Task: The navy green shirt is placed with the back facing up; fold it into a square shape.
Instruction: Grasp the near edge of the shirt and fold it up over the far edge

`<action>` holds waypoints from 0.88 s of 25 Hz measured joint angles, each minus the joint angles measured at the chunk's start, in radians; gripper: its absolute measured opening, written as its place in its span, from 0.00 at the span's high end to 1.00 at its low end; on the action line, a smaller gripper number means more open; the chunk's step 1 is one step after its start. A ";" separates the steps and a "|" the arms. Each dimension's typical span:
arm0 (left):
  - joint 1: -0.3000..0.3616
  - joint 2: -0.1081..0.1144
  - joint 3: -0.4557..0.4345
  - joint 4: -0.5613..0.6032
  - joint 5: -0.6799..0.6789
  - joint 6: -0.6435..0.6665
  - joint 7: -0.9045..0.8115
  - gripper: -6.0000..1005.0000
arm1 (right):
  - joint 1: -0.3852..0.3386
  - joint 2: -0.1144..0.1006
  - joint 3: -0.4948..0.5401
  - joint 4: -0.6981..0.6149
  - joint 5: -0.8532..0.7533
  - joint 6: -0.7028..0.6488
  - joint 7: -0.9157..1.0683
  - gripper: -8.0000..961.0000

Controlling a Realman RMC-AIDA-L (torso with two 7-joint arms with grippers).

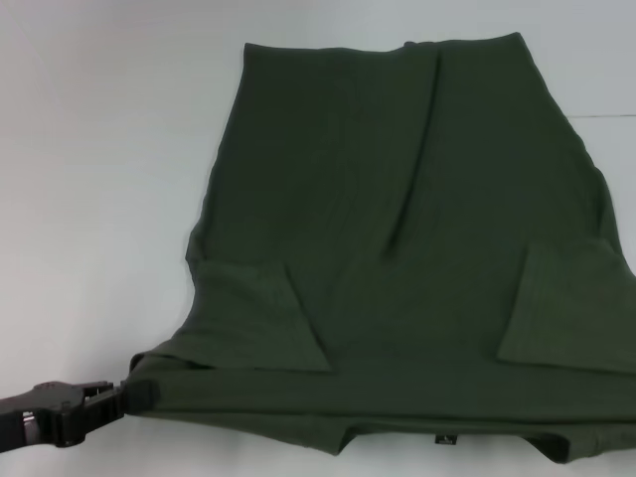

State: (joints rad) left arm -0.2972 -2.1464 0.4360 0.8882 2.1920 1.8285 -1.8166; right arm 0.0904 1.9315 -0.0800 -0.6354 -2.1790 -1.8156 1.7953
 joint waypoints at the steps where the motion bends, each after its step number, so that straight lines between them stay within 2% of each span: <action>1: 0.003 0.003 0.000 -0.012 0.000 0.005 0.000 0.95 | -0.005 0.000 0.003 0.000 0.001 -0.001 0.000 0.97; 4: -0.001 0.006 -0.001 -0.025 -0.004 0.004 0.000 0.95 | -0.007 0.001 0.020 0.000 0.003 -0.006 0.000 0.97; 7: -0.037 0.011 -0.003 -0.049 -0.009 -0.008 0.000 0.95 | 0.022 0.000 0.032 0.001 0.005 -0.009 0.001 0.97; 11: -0.133 0.035 -0.016 -0.132 -0.016 -0.081 0.000 0.95 | 0.098 -0.005 0.049 0.004 0.006 0.000 0.010 0.97; 15: -0.230 0.059 -0.023 -0.225 -0.026 -0.186 0.000 0.95 | 0.187 -0.019 0.065 0.009 0.007 0.037 0.013 0.97; 22: -0.373 0.057 -0.023 -0.250 -0.057 -0.364 -0.007 0.95 | 0.341 -0.039 0.060 0.012 0.007 0.201 0.016 0.96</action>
State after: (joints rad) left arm -0.6703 -2.0895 0.4132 0.6385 2.1353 1.4647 -1.8240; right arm 0.4318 1.8923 -0.0200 -0.6237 -2.1720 -1.6149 1.8110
